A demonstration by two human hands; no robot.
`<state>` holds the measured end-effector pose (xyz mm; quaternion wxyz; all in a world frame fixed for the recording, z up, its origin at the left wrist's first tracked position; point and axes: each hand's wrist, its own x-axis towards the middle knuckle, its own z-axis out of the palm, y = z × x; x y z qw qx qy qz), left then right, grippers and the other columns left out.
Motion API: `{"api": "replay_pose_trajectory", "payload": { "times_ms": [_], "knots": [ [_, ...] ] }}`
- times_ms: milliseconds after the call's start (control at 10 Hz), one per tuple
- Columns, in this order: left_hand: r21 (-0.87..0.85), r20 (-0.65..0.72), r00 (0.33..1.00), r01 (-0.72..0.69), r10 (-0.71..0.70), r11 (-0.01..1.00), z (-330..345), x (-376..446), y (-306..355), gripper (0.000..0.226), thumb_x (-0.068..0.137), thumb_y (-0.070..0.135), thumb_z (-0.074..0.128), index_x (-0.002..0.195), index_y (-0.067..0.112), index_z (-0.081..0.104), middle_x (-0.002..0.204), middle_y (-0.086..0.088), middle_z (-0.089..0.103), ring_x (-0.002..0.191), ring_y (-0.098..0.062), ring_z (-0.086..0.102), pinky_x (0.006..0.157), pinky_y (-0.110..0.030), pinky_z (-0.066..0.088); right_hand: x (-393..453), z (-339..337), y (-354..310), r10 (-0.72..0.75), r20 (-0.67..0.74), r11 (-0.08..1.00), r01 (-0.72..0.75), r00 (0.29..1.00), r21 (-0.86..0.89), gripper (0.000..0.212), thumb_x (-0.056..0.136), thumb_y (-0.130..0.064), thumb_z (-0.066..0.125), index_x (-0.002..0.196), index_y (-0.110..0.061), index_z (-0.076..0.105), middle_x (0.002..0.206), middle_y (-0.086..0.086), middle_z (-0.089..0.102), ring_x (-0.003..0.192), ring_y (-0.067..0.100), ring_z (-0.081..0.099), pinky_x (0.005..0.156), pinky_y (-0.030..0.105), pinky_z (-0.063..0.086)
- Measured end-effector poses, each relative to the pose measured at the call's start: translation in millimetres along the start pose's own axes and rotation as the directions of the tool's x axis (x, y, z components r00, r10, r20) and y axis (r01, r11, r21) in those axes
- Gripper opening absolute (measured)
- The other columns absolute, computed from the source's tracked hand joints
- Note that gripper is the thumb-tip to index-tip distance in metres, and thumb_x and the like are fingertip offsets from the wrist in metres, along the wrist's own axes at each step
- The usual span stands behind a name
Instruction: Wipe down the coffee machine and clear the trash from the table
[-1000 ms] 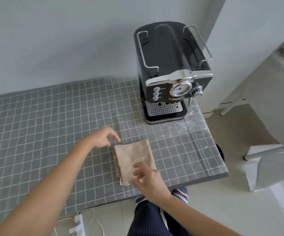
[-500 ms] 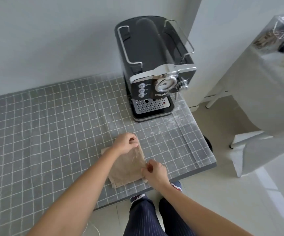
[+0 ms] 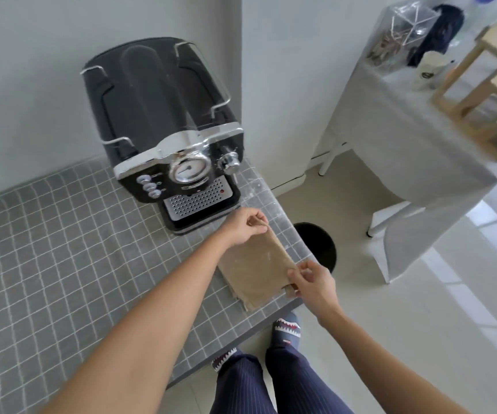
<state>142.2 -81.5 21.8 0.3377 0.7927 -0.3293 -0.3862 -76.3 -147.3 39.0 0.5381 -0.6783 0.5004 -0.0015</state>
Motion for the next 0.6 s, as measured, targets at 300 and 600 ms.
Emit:
{"api": "replay_pose_trajectory", "payload": {
  "times_ms": [300, 600],
  "knots": [
    [0.043, -0.273, 0.962, 0.024, -0.012, 0.999, 49, 21, 2, 0.036, 0.085, 0.016, 0.066, 0.120, 0.020, 0.059, 0.116, 0.001, 0.061, 0.107, -0.013, 0.057, 0.093, -0.029, 0.048, 54, -42, 12, -0.091, 0.024, 0.952, 0.094, 0.996, -0.290, 0.011, 0.092, -0.026, 0.060, 0.100, -0.018, 0.060, 0.094, -0.002, 0.065, 0.084, 0.013, 0.060, 0.063, 0.019, 0.044],
    [0.067, -0.834, 0.550, 0.172, -0.039, 0.983, 37, -127, -93, 0.027, 0.096, 0.023, 0.051, 0.117, 0.009, 0.059, 0.112, -0.006, 0.059, 0.106, -0.016, 0.053, 0.094, -0.022, 0.040, 36, 24, -4, -0.562, 0.291, 0.607, 0.625, 0.775, -0.492, 0.021, 0.086, -0.011, 0.065, 0.107, -0.012, 0.064, 0.112, 0.006, 0.058, 0.102, 0.026, 0.052, 0.085, 0.033, 0.040]
  ]
}}
